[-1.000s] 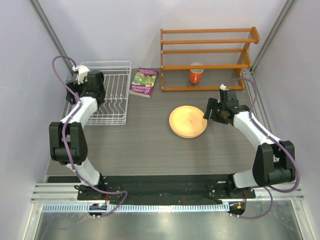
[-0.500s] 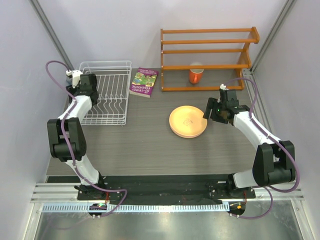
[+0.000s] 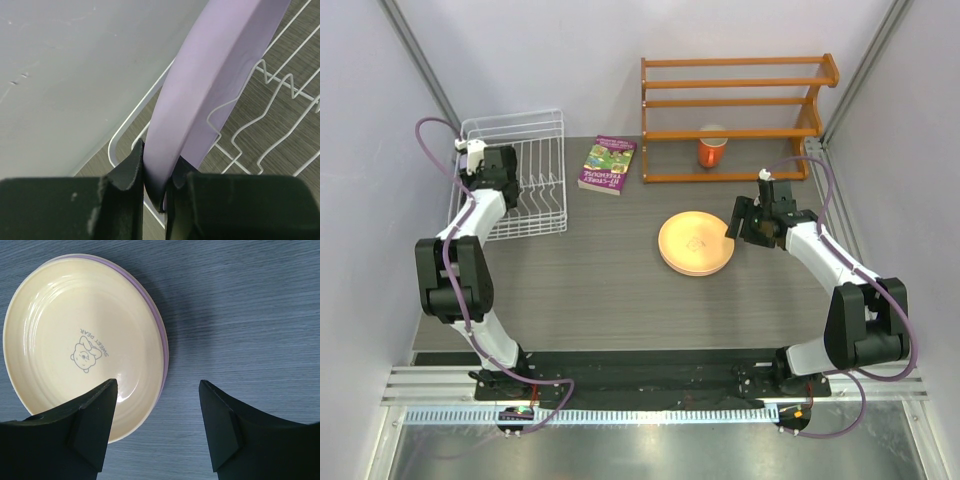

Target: Unload the plates from the dish rack

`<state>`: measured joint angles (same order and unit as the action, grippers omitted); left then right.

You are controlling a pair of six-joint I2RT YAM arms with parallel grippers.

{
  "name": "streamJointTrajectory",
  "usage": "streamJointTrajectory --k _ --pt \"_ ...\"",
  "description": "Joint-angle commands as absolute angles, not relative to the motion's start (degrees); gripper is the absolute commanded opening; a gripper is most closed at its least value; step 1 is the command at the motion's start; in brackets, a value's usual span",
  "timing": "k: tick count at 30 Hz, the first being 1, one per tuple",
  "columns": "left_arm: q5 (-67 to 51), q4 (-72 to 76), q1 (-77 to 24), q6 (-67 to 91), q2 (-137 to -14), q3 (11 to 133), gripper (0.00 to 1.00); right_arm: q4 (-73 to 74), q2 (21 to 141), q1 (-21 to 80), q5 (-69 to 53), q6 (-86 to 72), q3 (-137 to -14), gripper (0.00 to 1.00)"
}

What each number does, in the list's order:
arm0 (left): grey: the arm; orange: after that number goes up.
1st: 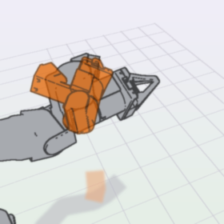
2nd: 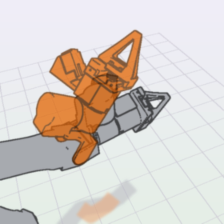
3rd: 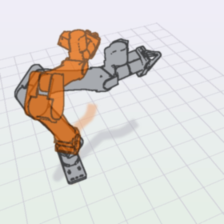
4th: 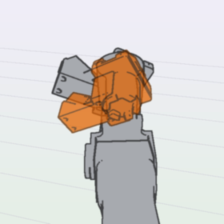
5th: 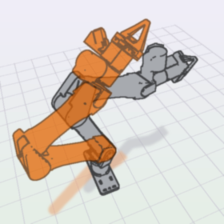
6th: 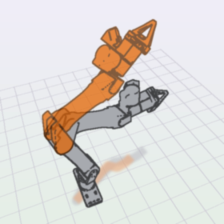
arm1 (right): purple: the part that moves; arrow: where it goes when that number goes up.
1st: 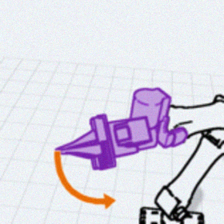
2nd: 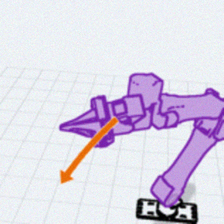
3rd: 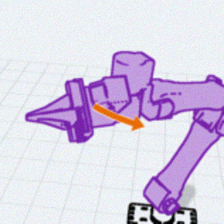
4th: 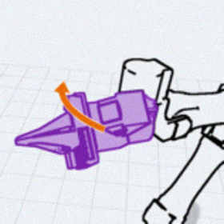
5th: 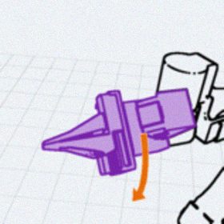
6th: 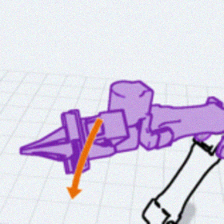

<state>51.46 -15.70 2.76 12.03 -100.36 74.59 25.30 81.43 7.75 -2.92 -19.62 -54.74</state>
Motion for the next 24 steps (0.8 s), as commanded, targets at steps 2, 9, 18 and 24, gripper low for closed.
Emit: streamJointTrajectory --k 2,9,18,24 --pt "60.55 -10.28 3.51 12.04 -96.42 76.46 0.0 23.91 80.77 7.47 -3.34 -19.16 -54.58 0.72" --pt "60.03 -9.75 3.43 10.2 -95.45 76.99 0.0 23.82 80.6 7.47 -3.34 -19.16 -54.14 0.72" --pt "61.08 -9.84 2.55 7.21 -90.27 77.7 0.0 23.82 79.46 7.47 -3.34 -19.25 -53.79 0.72" --pt "58.46 -12.47 0.62 6.85 -84.47 78.05 0.0 24.17 77.87 7.47 -2.72 -19.42 -53.79 0.72"
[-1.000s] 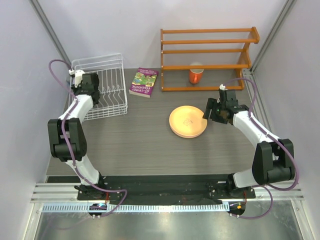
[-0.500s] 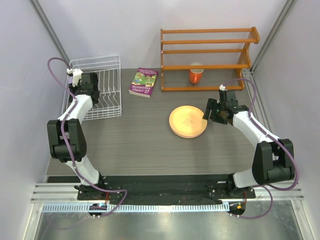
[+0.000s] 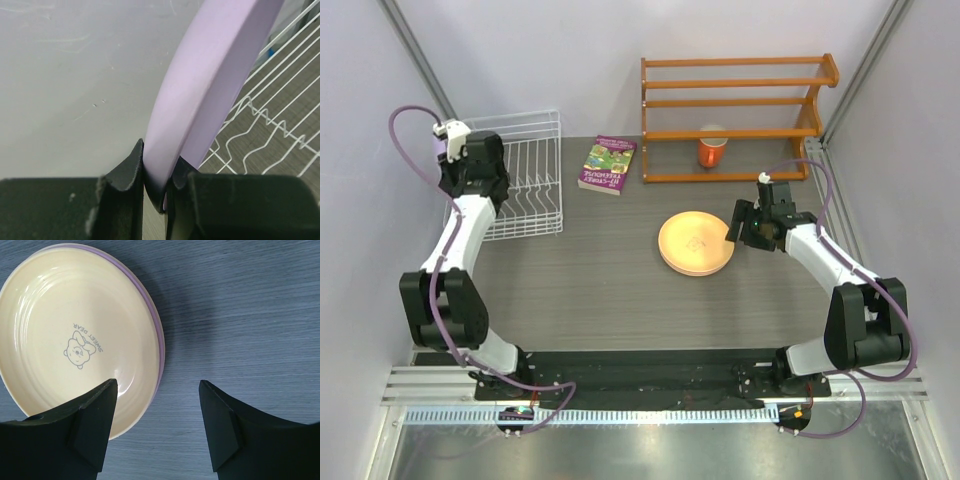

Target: Unload the plates from the dish rack

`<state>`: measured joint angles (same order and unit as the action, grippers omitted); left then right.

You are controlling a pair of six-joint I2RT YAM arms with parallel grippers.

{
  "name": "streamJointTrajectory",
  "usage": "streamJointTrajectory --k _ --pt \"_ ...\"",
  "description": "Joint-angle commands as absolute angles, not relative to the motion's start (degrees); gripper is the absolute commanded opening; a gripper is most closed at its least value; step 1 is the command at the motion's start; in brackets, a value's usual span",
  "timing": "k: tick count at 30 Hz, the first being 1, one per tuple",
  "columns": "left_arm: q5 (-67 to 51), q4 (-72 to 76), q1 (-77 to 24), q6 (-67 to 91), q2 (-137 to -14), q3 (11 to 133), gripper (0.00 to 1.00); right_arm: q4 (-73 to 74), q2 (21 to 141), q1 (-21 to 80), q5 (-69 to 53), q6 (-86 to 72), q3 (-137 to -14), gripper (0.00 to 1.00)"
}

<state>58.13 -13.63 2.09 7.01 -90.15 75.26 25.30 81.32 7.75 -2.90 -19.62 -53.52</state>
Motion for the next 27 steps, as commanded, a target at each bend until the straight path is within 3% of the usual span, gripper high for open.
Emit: streamJointTrajectory --k 1,6,13,17,27 --pt "56.97 -13.7 0.53 7.9 -83.59 78.05 0.0 24.26 76.91 7.56 -2.81 -19.34 -53.88 0.72" --pt "33.82 -23.72 -2.19 19.85 -76.65 77.79 0.0 25.31 71.9 7.56 -4.21 -18.81 -55.45 0.74" --pt "3.32 -21.2 -5.09 30.23 -73.13 71.12 0.0 21.11 67.06 7.65 -13.44 -21.97 -56.43 0.78" --pt "-5.35 -18.2 -10.09 33.74 -74.09 68.56 0.0 15.39 66.36 7.91 -18.89 -26.88 -54.5 0.79" --pt "-10.64 -10.64 -23.89 40.51 -76.38 61.7 0.0 6.86 70.13 15.11 -20.04 -31.11 -54.93 0.8"
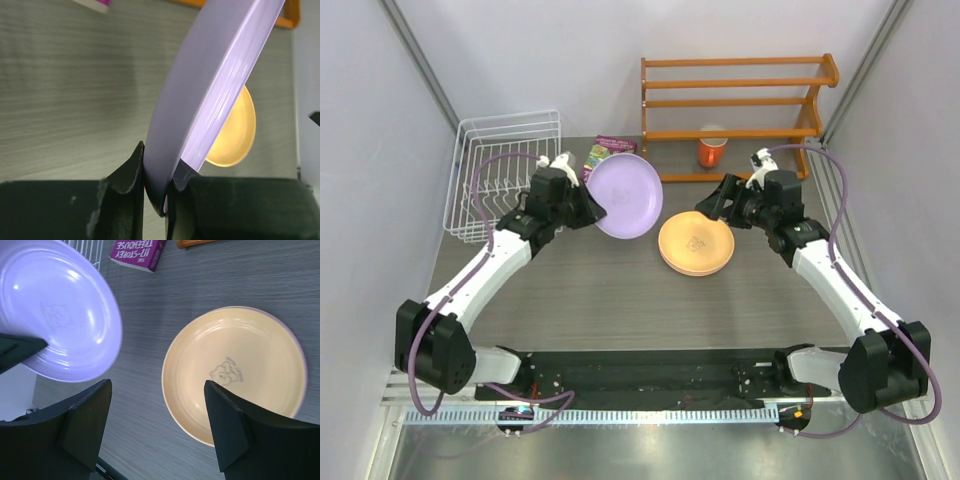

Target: Unload the plates from the dish rack

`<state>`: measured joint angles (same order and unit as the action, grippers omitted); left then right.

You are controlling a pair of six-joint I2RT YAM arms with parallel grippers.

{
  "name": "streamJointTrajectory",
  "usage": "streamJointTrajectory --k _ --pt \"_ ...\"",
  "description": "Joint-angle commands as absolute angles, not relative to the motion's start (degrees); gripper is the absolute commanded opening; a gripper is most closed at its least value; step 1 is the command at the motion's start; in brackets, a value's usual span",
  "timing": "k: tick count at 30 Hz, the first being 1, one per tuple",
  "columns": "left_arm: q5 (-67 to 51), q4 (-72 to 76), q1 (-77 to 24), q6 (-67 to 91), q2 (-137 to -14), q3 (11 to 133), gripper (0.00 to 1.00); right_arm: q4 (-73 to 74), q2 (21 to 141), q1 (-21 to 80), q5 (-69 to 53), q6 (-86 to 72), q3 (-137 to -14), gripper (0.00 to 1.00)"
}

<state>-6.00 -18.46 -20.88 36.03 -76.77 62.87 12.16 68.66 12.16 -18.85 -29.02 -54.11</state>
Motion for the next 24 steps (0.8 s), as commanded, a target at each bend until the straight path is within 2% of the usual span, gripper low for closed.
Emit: streamJointTrajectory --k 1,13,15,16,17,18,20,21,22,24 --pt "-10.63 -10.55 -24.6 40.69 -76.81 61.61 0.0 6.16 71.27 15.73 -19.52 -31.29 -54.84 0.8" --pt "-13.36 -9.14 -31.64 40.78 -78.58 60.82 0.0 2.29 79.18 19.07 -19.69 -32.17 -55.11 0.8" --pt "-13.27 -8.96 -32.34 40.26 -78.4 60.21 0.0 2.2 80.59 19.07 -19.6 -32.17 -55.28 0.77" --pt "-13.27 -8.36 -32.52 40.08 -78.22 59.86 0.0 2.2 81.03 19.07 -19.6 -31.99 -55.28 0.73" --pt "-13.27 -8.09 -32.61 39.9 -77.96 59.24 0.0 2.28 81.73 19.07 -19.51 -31.82 -55.2 0.64" --pt "-13.27 -7.82 -32.61 39.73 -77.35 59.06 0.0 2.55 82.0 19.07 -19.42 -31.56 -55.28 0.42" --pt "-13.01 -7.73 -32.61 39.11 -76.91 58.62 0.0 2.9 82.0 19.07 -19.34 -31.29 -55.02 0.2" --pt "-12.66 -7.73 -32.61 38.85 -76.3 58.54 0.0 3.34 81.57 19.07 -18.9 -31.2 -54.85 0.04" --pt "-11.61 -7.73 -32.61 38.76 -76.03 58.54 0.0 3.43 81.13 19.07 -18.46 -31.11 -54.32 0.01" --pt "-10.38 -7.91 -32.61 38.76 -75.68 57.92 0.07 4.57 79.38 18.98 -16.28 -30.59 -53.97 0.01"
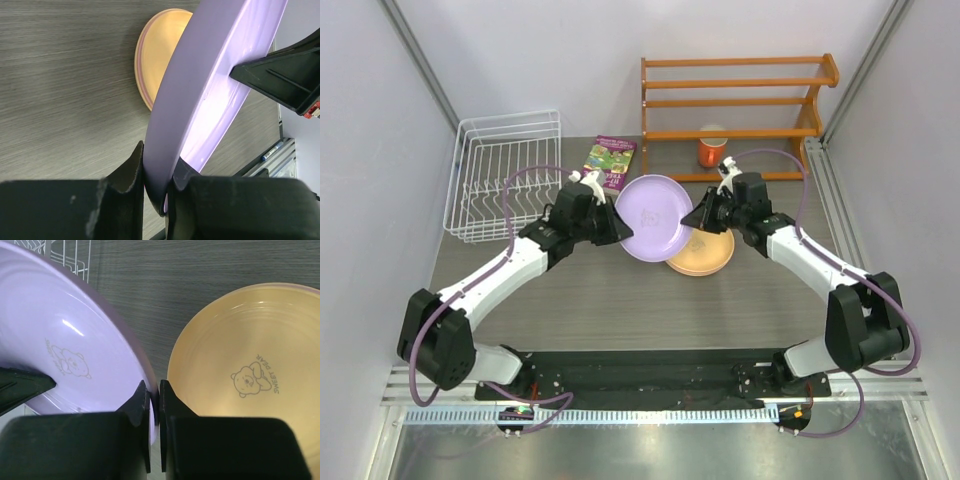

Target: Unload the plates from the dish rack

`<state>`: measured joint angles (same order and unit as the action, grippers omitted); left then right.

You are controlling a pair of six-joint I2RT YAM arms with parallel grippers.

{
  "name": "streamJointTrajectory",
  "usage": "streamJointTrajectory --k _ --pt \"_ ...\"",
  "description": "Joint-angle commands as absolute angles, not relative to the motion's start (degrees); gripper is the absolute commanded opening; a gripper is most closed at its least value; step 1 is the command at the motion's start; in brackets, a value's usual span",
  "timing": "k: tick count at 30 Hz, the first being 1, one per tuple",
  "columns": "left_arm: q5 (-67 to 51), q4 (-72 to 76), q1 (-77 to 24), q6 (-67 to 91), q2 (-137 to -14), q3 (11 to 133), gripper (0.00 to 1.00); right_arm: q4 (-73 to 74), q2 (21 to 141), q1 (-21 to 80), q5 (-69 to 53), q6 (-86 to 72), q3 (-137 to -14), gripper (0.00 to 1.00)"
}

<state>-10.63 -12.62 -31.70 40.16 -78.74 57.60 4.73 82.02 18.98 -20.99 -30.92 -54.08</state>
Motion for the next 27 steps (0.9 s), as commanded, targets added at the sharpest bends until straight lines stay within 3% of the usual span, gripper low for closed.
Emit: streamJointTrajectory --k 1,2,5,10,15,27 --pt "-9.59 -8.0 -32.61 38.67 -75.67 57.83 0.13 5.09 78.84 19.07 -15.74 -30.24 -53.88 0.01" --pt "-8.36 -8.69 -32.61 38.58 -75.85 57.83 0.31 6.49 78.23 18.99 -14.78 -29.54 -53.88 0.01" --pt "-6.25 -10.27 -32.61 37.53 -76.55 58.18 0.54 10.53 75.77 18.72 -10.38 -28.57 -54.31 0.01" --pt "4.99 -13.8 -32.61 37.53 -75.68 57.4 0.71 15.64 72.25 16.97 -3.71 -27.77 -54.05 0.01" --pt "12.81 -14.41 -32.61 35.07 -73.66 55.81 0.71 22.93 73.3 13.46 1.76 -26.63 -54.67 0.01" --pt "33.83 -15.12 -32.61 28.04 -64.44 47.82 0.71 24.61 78.75 9.05 -5.7 -26.19 -54.23 0.01"
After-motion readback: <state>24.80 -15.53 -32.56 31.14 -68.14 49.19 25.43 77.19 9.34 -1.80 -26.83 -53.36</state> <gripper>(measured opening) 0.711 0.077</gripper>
